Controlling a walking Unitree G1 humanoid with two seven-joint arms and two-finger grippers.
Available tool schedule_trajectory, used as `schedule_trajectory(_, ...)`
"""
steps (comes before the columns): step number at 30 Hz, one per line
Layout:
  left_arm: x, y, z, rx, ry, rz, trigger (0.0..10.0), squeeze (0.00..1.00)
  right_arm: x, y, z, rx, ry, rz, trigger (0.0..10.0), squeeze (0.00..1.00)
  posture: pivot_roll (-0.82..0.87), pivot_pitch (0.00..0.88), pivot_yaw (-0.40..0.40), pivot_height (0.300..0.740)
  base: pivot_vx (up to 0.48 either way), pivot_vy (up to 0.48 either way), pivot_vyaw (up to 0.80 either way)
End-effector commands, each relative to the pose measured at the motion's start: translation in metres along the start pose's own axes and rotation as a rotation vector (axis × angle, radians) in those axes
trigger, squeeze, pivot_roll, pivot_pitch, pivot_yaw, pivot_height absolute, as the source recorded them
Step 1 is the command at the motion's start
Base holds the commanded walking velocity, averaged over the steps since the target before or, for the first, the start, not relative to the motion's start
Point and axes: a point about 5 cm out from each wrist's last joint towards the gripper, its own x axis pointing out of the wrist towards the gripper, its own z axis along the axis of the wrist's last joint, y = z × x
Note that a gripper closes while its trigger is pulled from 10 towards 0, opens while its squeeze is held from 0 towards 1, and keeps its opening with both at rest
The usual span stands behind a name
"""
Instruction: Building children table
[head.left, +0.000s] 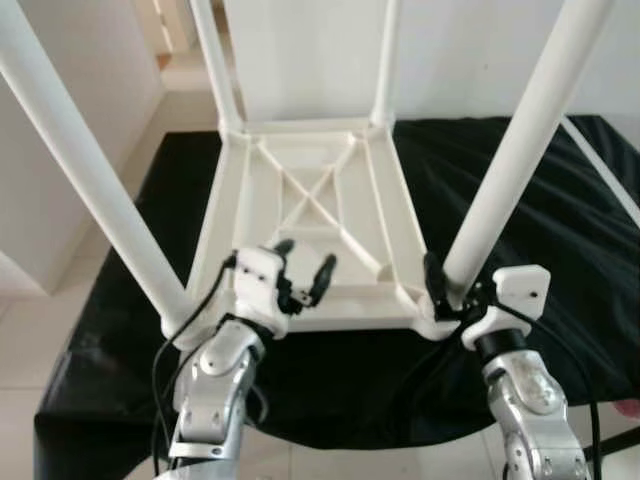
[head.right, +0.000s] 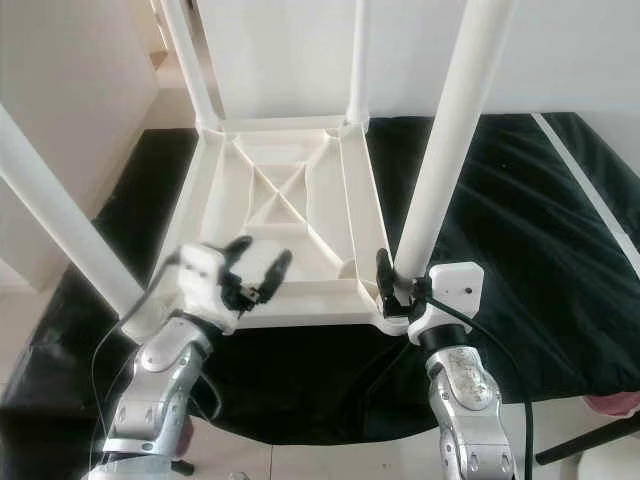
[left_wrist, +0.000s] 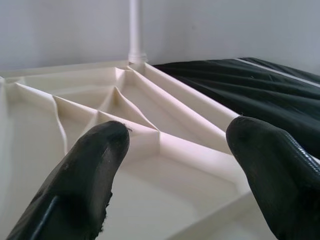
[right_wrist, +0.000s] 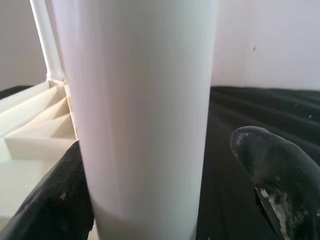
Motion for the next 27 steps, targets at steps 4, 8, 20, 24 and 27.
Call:
schedule_trajectory(4, -0.0015, 0.0086, -0.0010, -0.022, 0.012, 0.204, 10.0, 0.00, 0.0006, 0.0042, -0.0029, 0.003, 0.005, 0.007, 10.0, 0.00, -0.09, 0.052, 0.040, 0.740, 0.000, 0.000, 0.00)
schedule_trajectory(8, -0.0030, 0.0069, -0.0035, -0.022, 0.027, 0.193, 10.0, 0.00, 0.0014, 0.0051, -0.0050, 0.000, 0.011, 0.009, 10.0, 0.00, -0.09, 0.055, 0.040, 0.740, 0.000, 0.000, 0.00)
schedule_trajectory(20, -0.0041, 0.0058, -0.0058, -0.020, 0.050, 0.179, 10.0, 0.00, 0.0007, 0.0047, -0.0083, 0.002, 0.022, 0.000, 10.0, 0.00, -0.09, 0.062, 0.045, 0.740, 0.000, 0.000, 0.00)
schedule_trajectory(24, -0.0042, 0.0064, -0.0064, -0.020, 0.057, 0.177, 10.0, 0.00, 0.0008, 0.0046, -0.0099, 0.004, 0.026, -0.008, 10.0, 0.00, -0.09, 0.060, 0.046, 0.740, 0.000, 0.000, 0.00)
schedule_trajectory(27, -0.0041, 0.0067, -0.0067, -0.018, 0.061, 0.175, 10.0, 0.00, 0.0010, 0.0043, -0.0106, 0.004, 0.026, -0.011, 10.0, 0.00, -0.09, 0.060, 0.046, 0.740, 0.000, 0.000, 0.00)
